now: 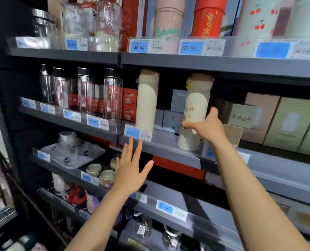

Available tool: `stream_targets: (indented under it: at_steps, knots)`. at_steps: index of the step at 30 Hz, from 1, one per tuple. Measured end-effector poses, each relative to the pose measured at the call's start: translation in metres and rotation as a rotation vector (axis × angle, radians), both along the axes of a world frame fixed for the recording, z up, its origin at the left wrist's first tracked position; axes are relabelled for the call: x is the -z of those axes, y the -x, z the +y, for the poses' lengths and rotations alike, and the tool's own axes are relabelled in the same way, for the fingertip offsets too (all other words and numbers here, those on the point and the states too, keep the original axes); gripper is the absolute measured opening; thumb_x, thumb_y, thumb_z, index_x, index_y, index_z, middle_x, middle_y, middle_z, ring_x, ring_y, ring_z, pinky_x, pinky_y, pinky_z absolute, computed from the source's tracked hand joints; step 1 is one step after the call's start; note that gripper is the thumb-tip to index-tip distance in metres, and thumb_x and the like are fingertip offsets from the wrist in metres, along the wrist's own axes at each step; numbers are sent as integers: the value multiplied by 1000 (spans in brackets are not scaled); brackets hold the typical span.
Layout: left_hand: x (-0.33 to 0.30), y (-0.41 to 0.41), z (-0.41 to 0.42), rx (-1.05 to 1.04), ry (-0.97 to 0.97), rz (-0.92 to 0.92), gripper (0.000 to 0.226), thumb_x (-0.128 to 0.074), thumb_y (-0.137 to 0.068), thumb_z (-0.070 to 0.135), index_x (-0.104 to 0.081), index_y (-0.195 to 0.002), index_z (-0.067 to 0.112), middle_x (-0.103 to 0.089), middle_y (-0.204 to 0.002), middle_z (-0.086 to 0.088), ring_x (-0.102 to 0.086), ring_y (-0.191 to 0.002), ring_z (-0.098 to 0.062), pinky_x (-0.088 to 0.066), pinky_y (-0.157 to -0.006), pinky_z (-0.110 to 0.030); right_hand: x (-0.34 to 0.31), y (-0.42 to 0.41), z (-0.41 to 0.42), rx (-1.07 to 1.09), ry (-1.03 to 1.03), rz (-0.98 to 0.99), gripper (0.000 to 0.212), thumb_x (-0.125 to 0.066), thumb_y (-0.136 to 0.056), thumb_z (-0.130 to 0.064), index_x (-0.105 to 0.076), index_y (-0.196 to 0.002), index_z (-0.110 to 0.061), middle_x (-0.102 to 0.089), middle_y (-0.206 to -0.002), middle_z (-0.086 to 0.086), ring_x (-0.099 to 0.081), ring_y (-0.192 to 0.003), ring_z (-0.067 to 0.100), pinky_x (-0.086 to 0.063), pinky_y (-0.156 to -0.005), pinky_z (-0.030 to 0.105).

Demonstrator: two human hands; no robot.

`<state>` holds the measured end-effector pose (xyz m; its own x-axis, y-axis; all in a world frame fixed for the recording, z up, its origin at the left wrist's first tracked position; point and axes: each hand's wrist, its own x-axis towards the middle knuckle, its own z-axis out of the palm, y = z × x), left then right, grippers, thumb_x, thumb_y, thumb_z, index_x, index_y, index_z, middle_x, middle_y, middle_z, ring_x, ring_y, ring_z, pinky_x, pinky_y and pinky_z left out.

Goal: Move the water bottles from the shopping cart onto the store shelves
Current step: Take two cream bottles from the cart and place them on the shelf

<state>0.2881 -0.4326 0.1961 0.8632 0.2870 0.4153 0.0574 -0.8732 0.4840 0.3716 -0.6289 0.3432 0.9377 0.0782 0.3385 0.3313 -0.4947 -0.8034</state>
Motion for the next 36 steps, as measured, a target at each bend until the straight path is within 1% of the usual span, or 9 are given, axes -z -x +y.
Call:
stream_targets:
  at_steps: [4, 13, 17, 20, 22, 26, 29, 32, 36]
  knots:
    - [4, -4, 2, -40, -45, -27, 79, -12, -79, 83, 25, -138, 45, 35, -148, 13, 27, -139, -7, 5, -117, -45, 0, -9, 11, 16, 98, 18, 82, -85, -66, -37, -36, -126, -11, -53, -125, 10, -54, -110, 31, -52, -88, 51]
    - [10, -1, 13, -15, -116, -29, 75, -3, -75, 77, 24, -138, 46, 32, -150, 13, 24, -139, -7, 2, -117, -46, 5, -9, 36, 18, 127, -33, 79, -80, -72, -42, -36, -128, -9, -54, -126, 13, -54, -113, 31, -49, -89, 46]
    - [12, 31, 11, 48, -55, -99, 70, -43, -92, 57, -10, -151, 38, -12, -159, 9, -22, -144, -15, -29, -113, -36, 18, 6, 27, 49, 133, -171, 101, -79, -71, -50, -22, -145, -9, -44, -139, 13, -45, -127, 32, -43, -97, 44]
    - [27, 72, 9, 6, 35, -134, 50, -50, -87, 55, -52, -133, 34, -61, -115, 20, -59, -102, -3, -48, -82, -24, 48, 41, 17, 52, 92, -441, 96, -74, -78, -48, -22, -149, -11, -36, -146, 9, -34, -134, 24, -32, -105, 33]
    - [46, 101, 8, -13, 131, -115, 46, -46, -79, 62, -66, -111, 35, -66, -83, 24, -62, -77, 0, -52, -72, -28, 82, 69, 14, -33, 12, -516, 76, -71, -83, -41, -35, -143, -11, -42, -138, 6, -40, -127, 18, -34, -102, 27]
    - [96, 160, 8, -91, 336, 0, 34, -48, -73, 63, -66, -92, 40, -65, -75, 18, -60, -65, -5, -49, -64, -25, 162, 123, 31, -293, -111, -159, 45, -68, -88, -29, -49, -127, -20, -48, -121, -5, -55, -98, 7, -43, -82, 14]
    - [127, 204, 10, -110, 383, 110, 37, -49, -76, 61, -68, -90, 32, -66, -72, 14, -61, -65, -4, -46, -63, -22, 227, 160, 53, -414, -57, 39, 29, -71, -86, -20, -58, -109, -11, -60, -104, 1, -61, -78, 10, -44, -67, 14]
    - [150, 237, 17, -200, 472, 241, 11, -63, -85, 42, -67, -88, 31, -66, -71, 6, -58, -66, -3, -42, -62, -15, 270, 194, 72, -549, -47, 319, 20, -70, -86, -15, -58, -102, -9, -59, -88, -1, -56, -65, 0, -48, -71, 23]
    - [179, 283, 44, -315, 466, 343, 2, -64, -88, 39, -62, -89, 41, -69, -77, 8, -62, -69, -8, -48, -67, -26, 312, 223, 106, -611, 38, 537, 20, -70, -86, -21, -63, -103, -11, -58, -86, -4, -57, -79, 11, -46, -80, 28]
